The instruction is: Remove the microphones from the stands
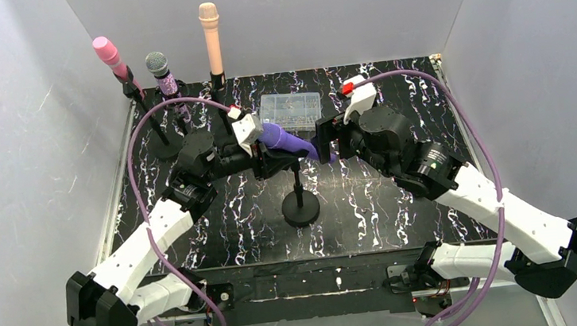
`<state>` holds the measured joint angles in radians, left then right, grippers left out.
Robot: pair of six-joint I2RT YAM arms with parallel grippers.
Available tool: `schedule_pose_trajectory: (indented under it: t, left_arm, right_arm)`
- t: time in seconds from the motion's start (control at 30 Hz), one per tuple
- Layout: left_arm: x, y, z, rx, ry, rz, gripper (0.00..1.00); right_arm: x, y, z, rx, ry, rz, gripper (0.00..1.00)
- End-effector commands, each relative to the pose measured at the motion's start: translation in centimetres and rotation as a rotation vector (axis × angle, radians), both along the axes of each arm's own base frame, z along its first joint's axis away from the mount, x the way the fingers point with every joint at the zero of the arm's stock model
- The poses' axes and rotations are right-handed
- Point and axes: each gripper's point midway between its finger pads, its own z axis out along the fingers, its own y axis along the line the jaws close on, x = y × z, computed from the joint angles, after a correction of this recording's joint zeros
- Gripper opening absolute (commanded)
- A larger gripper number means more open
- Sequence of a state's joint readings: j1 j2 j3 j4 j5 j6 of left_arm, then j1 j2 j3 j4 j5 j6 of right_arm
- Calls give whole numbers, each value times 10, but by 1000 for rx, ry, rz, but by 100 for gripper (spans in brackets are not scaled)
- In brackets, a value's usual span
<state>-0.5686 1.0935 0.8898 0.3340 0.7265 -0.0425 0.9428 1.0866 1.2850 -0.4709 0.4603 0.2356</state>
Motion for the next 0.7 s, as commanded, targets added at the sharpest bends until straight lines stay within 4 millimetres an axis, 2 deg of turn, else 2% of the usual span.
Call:
schedule_pose_trajectory:
  t: [0.0,0.1,0.23,0.43,0.47,0.67]
  left_arm:
    - [-9,7,30,-42,-117,15,0]
    - [-9,8,26,-17,-136,16,13]
    - [-8,9,20,8,-134,27,39]
    - [-7,12,18,25,-136,45,64]
    - [-7,13,17,27,-138,51,71]
    - [-3,28,14,60,-152,139,90]
  right_arm:
    - [-5,1,14,42,-20,27,100]
    - [-7,5,15,45,-18,50,100]
    - [-10,13,17,45,-20,99,100]
    - [-11,18,20,44,-27,128,100]
    - [-11,18,21,46,-30,132,100]
    - [-15,24,28,52,-45,178,100]
